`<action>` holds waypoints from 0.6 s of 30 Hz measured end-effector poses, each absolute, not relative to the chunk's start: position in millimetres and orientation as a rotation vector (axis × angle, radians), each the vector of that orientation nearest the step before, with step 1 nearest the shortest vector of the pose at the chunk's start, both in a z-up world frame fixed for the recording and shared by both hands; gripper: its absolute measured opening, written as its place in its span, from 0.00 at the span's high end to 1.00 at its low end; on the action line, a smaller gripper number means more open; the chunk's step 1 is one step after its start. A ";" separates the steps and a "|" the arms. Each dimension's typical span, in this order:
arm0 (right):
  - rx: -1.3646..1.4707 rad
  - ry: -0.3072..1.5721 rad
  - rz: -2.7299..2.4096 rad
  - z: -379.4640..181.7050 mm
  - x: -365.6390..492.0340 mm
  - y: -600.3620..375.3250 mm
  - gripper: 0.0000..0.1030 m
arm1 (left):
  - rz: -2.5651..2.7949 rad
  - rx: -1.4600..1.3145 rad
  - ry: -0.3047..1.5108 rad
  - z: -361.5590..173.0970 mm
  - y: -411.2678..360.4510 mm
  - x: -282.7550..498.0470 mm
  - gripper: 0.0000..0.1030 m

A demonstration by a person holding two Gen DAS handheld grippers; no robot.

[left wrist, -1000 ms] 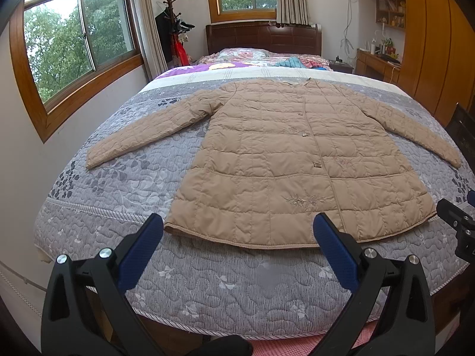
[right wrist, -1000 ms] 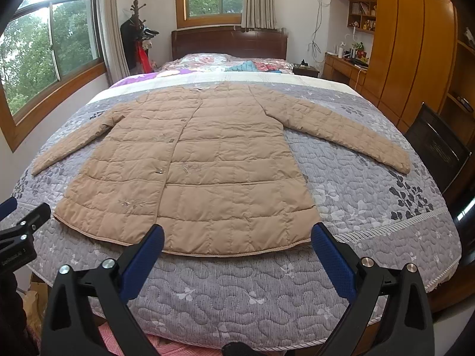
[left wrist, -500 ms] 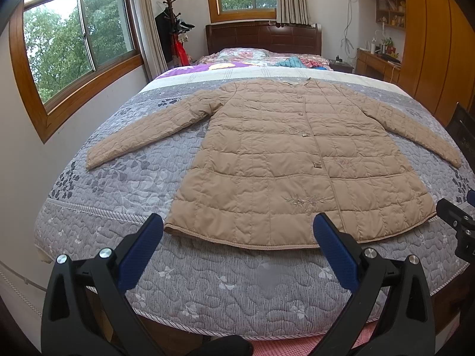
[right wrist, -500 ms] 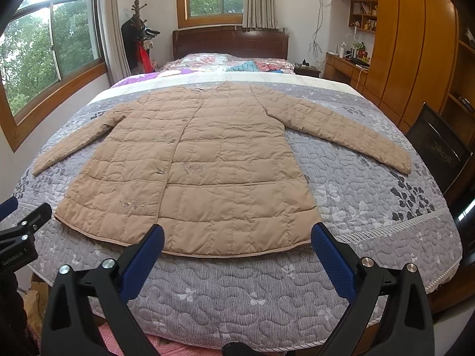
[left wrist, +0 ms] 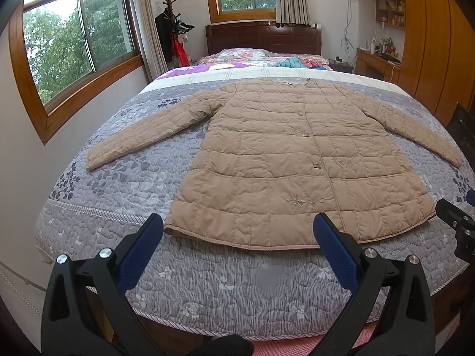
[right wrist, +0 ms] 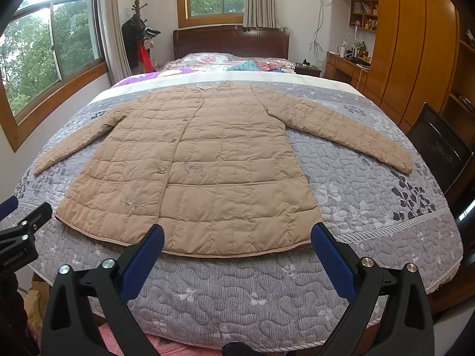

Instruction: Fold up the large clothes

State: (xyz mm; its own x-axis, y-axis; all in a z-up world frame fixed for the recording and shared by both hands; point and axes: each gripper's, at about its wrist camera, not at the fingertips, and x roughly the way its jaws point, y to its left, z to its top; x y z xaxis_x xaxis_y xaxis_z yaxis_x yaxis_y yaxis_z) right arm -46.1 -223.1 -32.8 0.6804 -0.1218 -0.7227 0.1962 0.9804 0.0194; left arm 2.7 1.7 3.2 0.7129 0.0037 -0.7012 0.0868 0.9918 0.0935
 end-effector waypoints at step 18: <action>0.100 0.804 -0.174 -33.0 -45.5 -222.8 0.04 | -0.043 0.126 0.775 4.1 0.6 2.6 0.03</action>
State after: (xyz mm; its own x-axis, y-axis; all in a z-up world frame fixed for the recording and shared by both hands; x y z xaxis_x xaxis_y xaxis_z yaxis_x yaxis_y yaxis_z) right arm -45.5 -222.8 -33.0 0.6803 -0.1169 -0.7236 0.1926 0.9810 0.0226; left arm 2.6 0.6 4.1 0.7139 0.0081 -0.7002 0.0848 0.9916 0.0979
